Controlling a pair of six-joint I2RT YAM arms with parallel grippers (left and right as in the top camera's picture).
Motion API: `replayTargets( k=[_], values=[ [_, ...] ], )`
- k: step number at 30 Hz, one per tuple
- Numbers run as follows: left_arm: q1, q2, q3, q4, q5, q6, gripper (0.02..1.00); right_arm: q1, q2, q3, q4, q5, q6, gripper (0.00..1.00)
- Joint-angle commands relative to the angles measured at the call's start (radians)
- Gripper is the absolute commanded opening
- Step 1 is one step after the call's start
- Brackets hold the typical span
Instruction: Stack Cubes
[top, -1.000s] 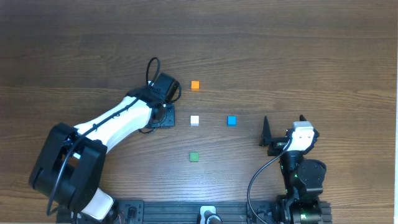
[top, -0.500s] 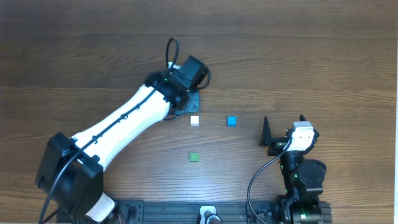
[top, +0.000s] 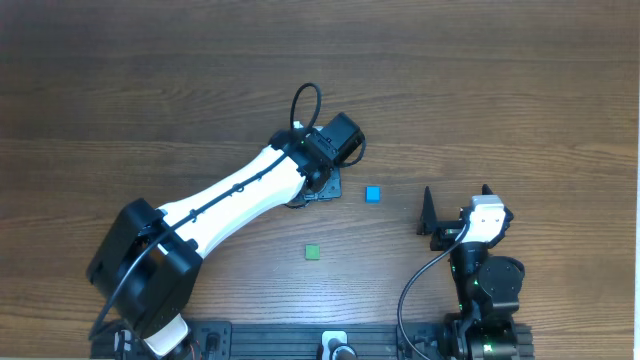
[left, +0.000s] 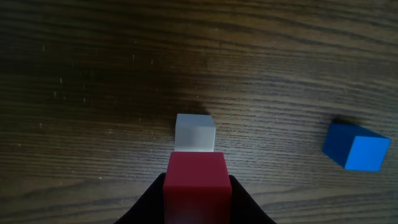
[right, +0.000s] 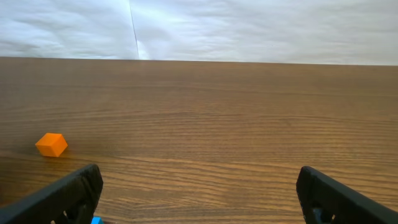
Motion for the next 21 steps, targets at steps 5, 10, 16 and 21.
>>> replayTargets(
  k=[5, 10, 16, 21],
  values=[
    [-0.004, 0.032, 0.009, -0.001, -0.012, -0.034, 0.108, 0.005, -0.006, -0.01, 0.006, -0.008, -0.001, 0.993],
    [-0.004, 0.063, 0.009, 0.0, -0.015, -0.034, 0.106, 0.005, -0.006, -0.01, 0.006, -0.008, -0.001, 0.993],
    [-0.004, 0.068, 0.009, 0.012, -0.027, -0.028, 0.104, 0.005, -0.006, -0.01, 0.006, -0.008, -0.001, 0.991],
    [-0.004, 0.07, 0.009, 0.015, -0.027, -0.025, 0.102, 0.005, -0.006, -0.01, 0.006, -0.008, -0.001, 0.993]
  ],
)
